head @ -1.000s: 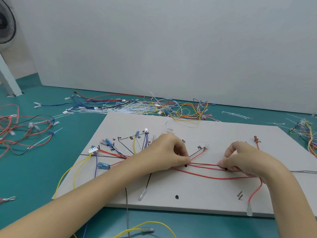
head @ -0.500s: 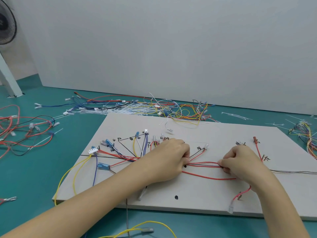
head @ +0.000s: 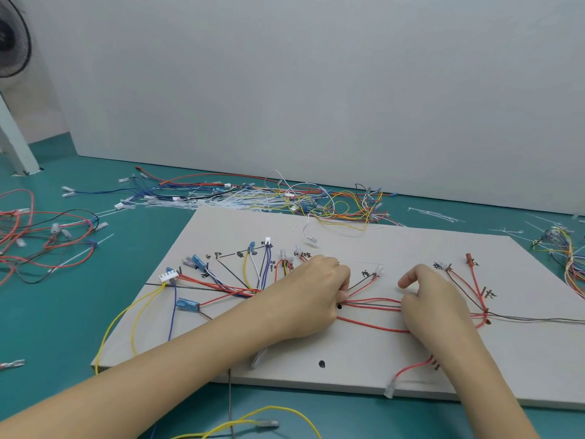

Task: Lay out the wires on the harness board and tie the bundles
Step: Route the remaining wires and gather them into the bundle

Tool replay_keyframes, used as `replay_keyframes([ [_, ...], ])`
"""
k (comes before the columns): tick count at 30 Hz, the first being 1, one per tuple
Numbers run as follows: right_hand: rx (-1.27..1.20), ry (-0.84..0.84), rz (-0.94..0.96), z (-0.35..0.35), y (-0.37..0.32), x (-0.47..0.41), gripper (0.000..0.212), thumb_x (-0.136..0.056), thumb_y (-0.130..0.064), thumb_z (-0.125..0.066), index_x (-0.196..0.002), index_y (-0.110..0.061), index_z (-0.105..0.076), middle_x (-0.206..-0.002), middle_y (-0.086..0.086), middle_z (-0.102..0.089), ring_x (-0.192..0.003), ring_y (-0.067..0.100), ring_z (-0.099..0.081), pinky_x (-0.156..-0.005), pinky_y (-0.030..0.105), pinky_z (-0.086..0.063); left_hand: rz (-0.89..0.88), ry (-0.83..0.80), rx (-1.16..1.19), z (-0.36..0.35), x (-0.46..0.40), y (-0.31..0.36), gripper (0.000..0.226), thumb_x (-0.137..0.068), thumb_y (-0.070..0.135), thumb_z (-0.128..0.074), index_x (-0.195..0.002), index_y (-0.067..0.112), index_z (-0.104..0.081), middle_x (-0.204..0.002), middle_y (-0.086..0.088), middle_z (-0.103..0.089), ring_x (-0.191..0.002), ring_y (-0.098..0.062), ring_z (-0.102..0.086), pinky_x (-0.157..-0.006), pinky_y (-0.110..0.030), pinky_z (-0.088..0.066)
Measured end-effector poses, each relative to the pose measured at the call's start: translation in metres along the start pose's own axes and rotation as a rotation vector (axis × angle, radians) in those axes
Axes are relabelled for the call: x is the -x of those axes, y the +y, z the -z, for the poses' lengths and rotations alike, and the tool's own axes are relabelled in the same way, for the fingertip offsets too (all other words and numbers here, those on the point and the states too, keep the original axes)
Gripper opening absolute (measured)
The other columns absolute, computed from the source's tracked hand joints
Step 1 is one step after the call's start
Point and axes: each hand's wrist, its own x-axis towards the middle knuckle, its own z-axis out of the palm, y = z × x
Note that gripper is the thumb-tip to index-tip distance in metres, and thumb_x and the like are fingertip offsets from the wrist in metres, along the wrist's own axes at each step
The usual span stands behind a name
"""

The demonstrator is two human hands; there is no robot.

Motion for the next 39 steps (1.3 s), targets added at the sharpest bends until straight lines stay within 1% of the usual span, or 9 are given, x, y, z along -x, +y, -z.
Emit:
replay_keyframes([
  [7, -0.03, 0.021, 0.15, -0.014, -0.016, 0.005, 0.026, -0.079, 0.006, -0.038, -0.092, -0.015, -0.045, -0.068, 0.005, -0.048, -0.068, 0.024, -0.043, -0.05, 0.027, -0.024, 0.055, 0.031, -0.004, 0.008, 0.011, -0.019, 0.014, -0.097, 0.015, -0.051, -0.085, 0.02, -0.045, -0.091, 0.005, -0.044, -0.087, -0.011, -0.035, -0.074, -0.019, -0.024],
  [11, -0.035, 0.011, 0.236, -0.028, -0.034, 0.004, 0.025, -0.08, 0.007, -0.038, -0.094, -0.013, -0.039, -0.066, 0.002, -0.044, -0.069, 0.027, -0.041, -0.057, 0.04, -0.018, 0.115, 0.044, -0.011, 0.019, 0.021, -0.035, 0.015, -0.095, 0.016, -0.054, -0.084, 0.02, -0.046, -0.088, 0.006, -0.044, -0.085, -0.011, -0.036, -0.074, -0.021, -0.025],
  [15, -0.034, -0.013, 0.286, -0.037, -0.045, 0.0, 0.026, -0.08, 0.007, -0.038, -0.095, -0.014, -0.037, -0.066, -0.002, -0.041, -0.07, 0.028, -0.04, -0.059, 0.04, -0.015, 0.157, 0.016, -0.005, 0.03, 0.027, -0.049, 0.013, -0.094, 0.015, -0.056, -0.082, 0.019, -0.05, -0.085, 0.008, -0.046, -0.083, -0.012, -0.039, -0.077, -0.025, -0.031],
  [18, -0.062, -0.08, 0.304, -0.04, -0.047, -0.006, 0.026, -0.082, 0.005, -0.038, -0.096, -0.017, -0.041, -0.068, -0.002, -0.046, -0.069, 0.024, -0.044, -0.05, 0.029, -0.023, 0.177, 0.011, -0.007, 0.035, 0.03, -0.057, 0.014, -0.093, 0.017, -0.057, -0.081, 0.021, -0.051, -0.081, 0.013, -0.046, -0.083, -0.01, -0.04, -0.078, -0.026, -0.033],
  [23, -0.217, -0.316, 0.261, -0.023, -0.039, -0.024, 0.012, -0.09, -0.009, -0.058, -0.093, -0.019, -0.054, -0.069, 0.001, -0.054, -0.061, 0.014, -0.051, -0.054, 0.026, -0.035, 0.175, 0.037, -0.082, 0.038, 0.026, -0.059, 0.006, -0.09, 0.027, -0.062, -0.087, 0.022, -0.061, -0.089, 0.011, -0.051, -0.095, -0.015, -0.042, -0.088, -0.035, -0.041],
  [27, -0.348, -0.439, 0.186, -0.009, -0.032, -0.025, 0.012, -0.085, -0.004, -0.068, -0.09, -0.012, -0.06, -0.052, -0.001, -0.055, -0.042, 0.006, -0.051, -0.042, 0.015, -0.035, 0.062, 0.049, -0.238, 0.03, 0.018, -0.047, 0.024, -0.097, 0.039, -0.051, -0.118, 0.03, -0.057, -0.114, 0.007, -0.05, -0.105, -0.017, -0.043, -0.088, -0.034, -0.039],
  [29, -0.393, -0.471, 0.158, -0.004, -0.03, -0.023, 0.015, -0.084, -0.003, -0.069, -0.093, -0.01, -0.059, -0.051, 0.0, -0.057, -0.036, 0.003, -0.046, -0.036, 0.011, -0.031, -0.033, 0.064, -0.299, 0.022, 0.012, -0.038, 0.027, -0.099, 0.033, -0.048, -0.125, 0.031, -0.056, -0.119, 0.007, -0.051, -0.108, -0.018, -0.043, -0.085, -0.032, -0.033],
  [33, -0.441, -0.464, 0.088, 0.006, -0.025, -0.024, 0.018, -0.08, -0.01, -0.076, -0.092, -0.01, -0.062, -0.053, 0.002, -0.06, -0.033, 0.006, -0.034, -0.034, 0.014, -0.023, -0.2, 0.078, -0.305, 0.01, 0.002, -0.015, 0.031, -0.094, 0.012, -0.05, -0.116, 0.026, -0.066, -0.111, 0.003, -0.058, -0.103, -0.022, -0.047, -0.078, -0.033, -0.035],
  [39, -0.574, -0.544, -0.088, 0.019, -0.014, -0.025, 0.008, -0.076, -0.014, -0.077, -0.074, -0.008, -0.072, -0.047, -0.003, -0.045, -0.034, 0.006, -0.025, -0.032, 0.015, -0.017, -0.231, 0.002, -0.237, -0.001, -0.01, 0.003, 0.026, -0.097, 0.011, -0.045, -0.102, 0.011, -0.07, -0.096, -0.008, -0.058, -0.091, -0.027, -0.049, -0.077, -0.043, -0.043],
])
